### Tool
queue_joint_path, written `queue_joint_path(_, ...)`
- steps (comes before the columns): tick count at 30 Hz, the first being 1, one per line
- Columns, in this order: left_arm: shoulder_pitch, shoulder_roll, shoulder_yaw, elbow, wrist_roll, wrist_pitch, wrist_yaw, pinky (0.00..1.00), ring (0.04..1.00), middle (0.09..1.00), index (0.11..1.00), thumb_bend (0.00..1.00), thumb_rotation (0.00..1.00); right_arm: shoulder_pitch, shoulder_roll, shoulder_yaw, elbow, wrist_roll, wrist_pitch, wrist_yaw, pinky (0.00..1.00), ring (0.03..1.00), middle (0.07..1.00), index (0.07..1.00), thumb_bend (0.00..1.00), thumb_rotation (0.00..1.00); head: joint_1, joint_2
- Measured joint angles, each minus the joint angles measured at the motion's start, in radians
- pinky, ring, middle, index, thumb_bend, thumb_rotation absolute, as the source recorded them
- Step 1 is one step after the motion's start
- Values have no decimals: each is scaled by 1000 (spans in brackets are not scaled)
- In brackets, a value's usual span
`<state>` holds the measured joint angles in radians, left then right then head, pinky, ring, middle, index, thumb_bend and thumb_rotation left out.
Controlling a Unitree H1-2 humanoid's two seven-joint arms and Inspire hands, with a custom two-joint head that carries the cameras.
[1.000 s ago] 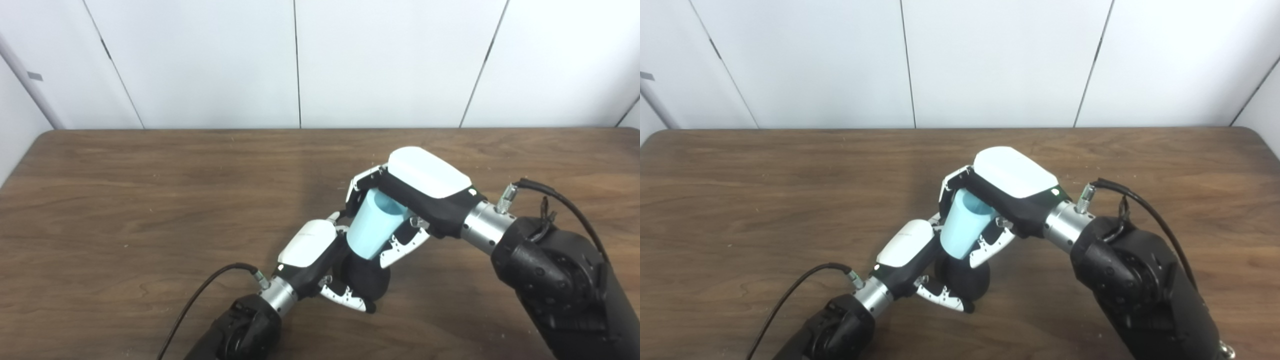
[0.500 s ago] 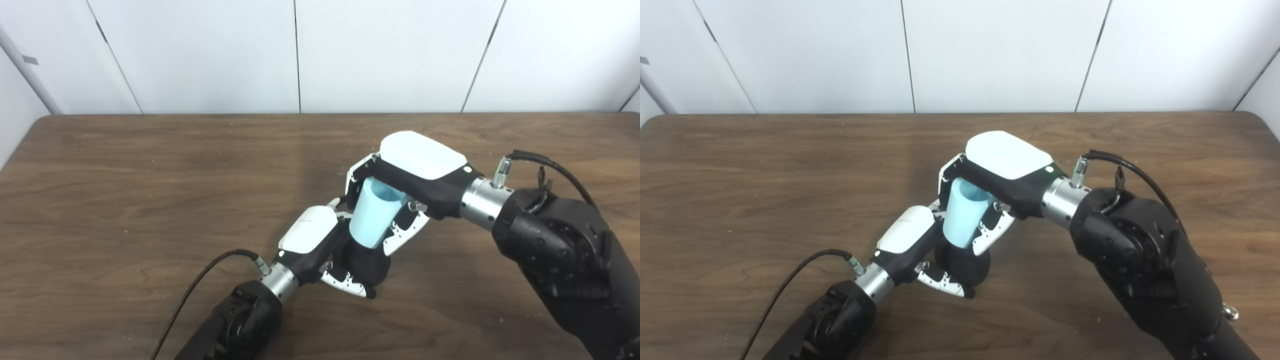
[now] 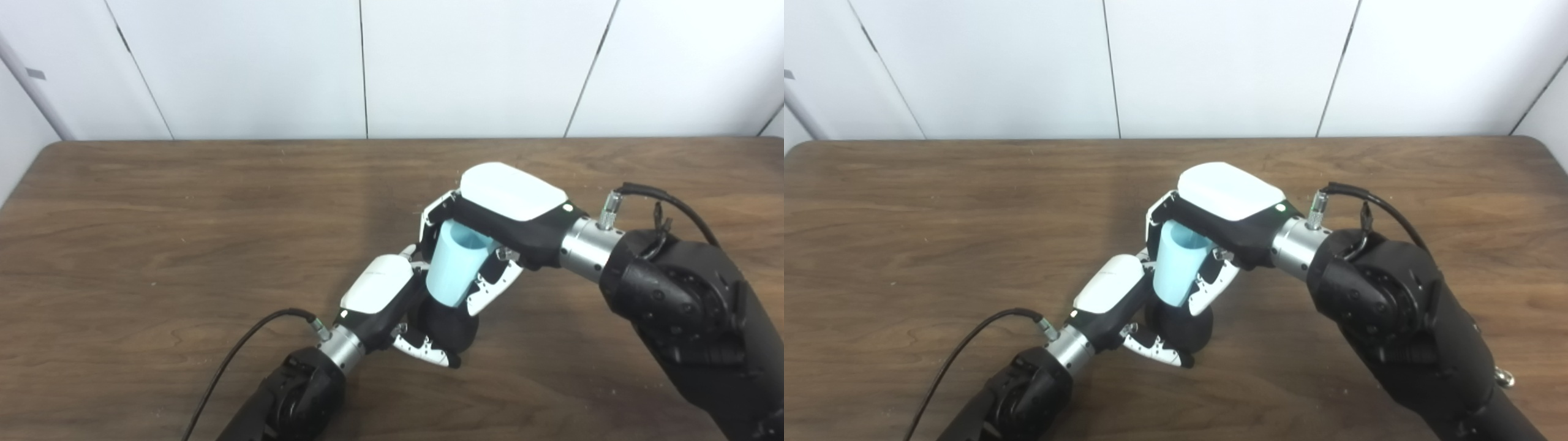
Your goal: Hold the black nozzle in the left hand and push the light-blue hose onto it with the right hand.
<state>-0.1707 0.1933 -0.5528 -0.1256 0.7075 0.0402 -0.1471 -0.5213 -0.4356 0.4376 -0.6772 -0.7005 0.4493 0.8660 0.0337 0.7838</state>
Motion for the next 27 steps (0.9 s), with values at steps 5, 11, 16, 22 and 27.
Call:
queue_joint_path(5, 0, 0, 0, 0, 1, 0, 0, 1000, 676, 467, 491, 524, 0, 2, 0, 29, -11, -57, -29, -1, 250, 382, 486, 549, 499, 0, -2, 0)
queue_joint_path(11, 0, -2, -1, 0, 2, 0, 0, 1000, 677, 468, 491, 524, 0, 16, 1, 48, -13, -119, -117, -15, 96, 193, 471, 484, 528, 0, -5, 3)
queue_joint_path(16, 0, -4, -2, 0, 5, 1, 0, 1000, 677, 477, 489, 524, 0, 44, 5, 61, -15, -196, -214, -41, 177, 270, 422, 520, 521, 0, -5, 5)
queue_joint_path(22, 0, -5, -2, 0, 5, 1, -2, 1000, 678, 481, 488, 523, 0, 53, 15, 50, -17, -209, -239, -37, 181, 270, 410, 525, 518, 0, -3, 5)
queue_joint_path(27, 0, -6, -2, -1, 5, 1, -7, 1000, 677, 481, 488, 523, 0, 58, 27, 28, -11, -191, -238, -21, 212, 328, 494, 489, 520, 0, -3, 5)
